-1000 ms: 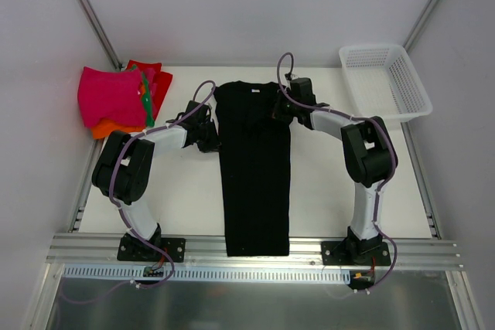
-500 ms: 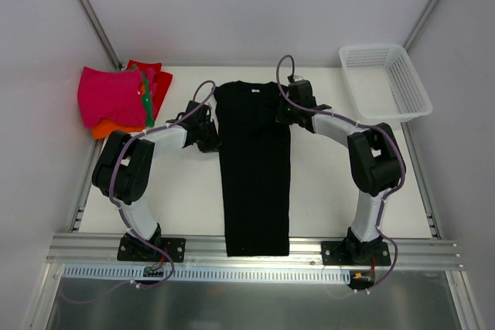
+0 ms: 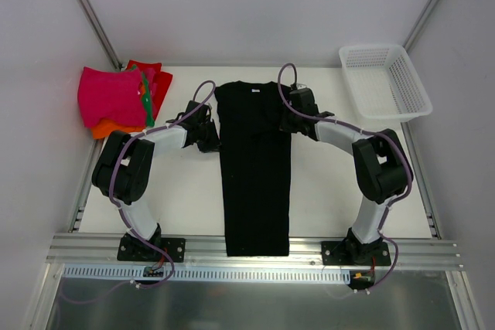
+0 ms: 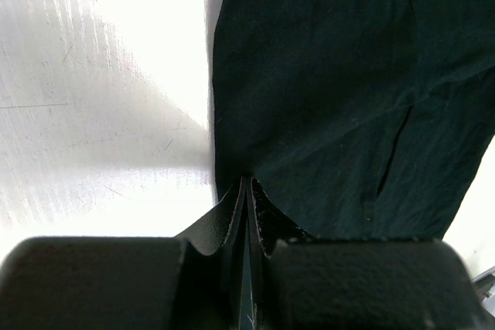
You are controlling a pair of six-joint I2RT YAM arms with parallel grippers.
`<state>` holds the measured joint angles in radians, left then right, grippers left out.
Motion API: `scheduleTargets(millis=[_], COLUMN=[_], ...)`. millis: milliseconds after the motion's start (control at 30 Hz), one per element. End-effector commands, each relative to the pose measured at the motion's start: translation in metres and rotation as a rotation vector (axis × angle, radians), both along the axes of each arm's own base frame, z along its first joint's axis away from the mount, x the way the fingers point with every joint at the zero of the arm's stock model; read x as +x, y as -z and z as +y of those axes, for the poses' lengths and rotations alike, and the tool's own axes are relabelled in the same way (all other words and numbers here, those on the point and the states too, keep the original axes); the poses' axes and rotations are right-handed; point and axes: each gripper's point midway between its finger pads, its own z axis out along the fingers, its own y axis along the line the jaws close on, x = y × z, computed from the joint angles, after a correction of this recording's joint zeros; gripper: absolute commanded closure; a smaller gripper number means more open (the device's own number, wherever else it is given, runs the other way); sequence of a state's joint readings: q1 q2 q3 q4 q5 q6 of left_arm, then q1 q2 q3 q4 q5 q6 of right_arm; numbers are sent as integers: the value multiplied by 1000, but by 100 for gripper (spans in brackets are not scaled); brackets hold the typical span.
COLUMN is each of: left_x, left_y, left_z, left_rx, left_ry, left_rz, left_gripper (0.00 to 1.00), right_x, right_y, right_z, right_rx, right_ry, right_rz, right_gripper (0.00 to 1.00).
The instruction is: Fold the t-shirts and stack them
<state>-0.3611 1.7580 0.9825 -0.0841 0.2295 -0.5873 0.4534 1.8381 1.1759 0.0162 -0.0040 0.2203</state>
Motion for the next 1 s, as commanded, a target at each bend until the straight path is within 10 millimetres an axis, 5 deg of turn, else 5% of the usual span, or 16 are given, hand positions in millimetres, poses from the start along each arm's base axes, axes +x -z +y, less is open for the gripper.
scheduleTargets(millis=[0, 200, 233, 367, 567, 700, 967], left_x=[4, 1, 2, 1, 6, 22, 79], left_y=[-8, -7, -7, -9, -22, -68, -141], left_z=[-4, -4, -3, -3, -3, -8, -27], left_rx=[-17, -14, -12, -13, -19, -51, -128], left_ry=[-1, 1, -1, -1, -4, 18, 102], left_rz=[-26, -23, -25, -30, -68, -207, -500], left_gripper=[98, 98, 98, 98, 98, 98, 100], right_x=[-4, -12, -10, -6, 8, 22, 24], right_y=[-22, 5, 6, 8, -44, -92, -113], right_z=[7, 23, 26, 31, 27, 24, 17], right_rx=[12, 45, 52, 62, 91, 125, 108], right_ry=[-10, -53, -56, -70, -62, -62, -72], right_rz=[-49, 32, 31, 38, -76, -164, -180], right_gripper=[100, 95, 81, 54, 37, 36, 41])
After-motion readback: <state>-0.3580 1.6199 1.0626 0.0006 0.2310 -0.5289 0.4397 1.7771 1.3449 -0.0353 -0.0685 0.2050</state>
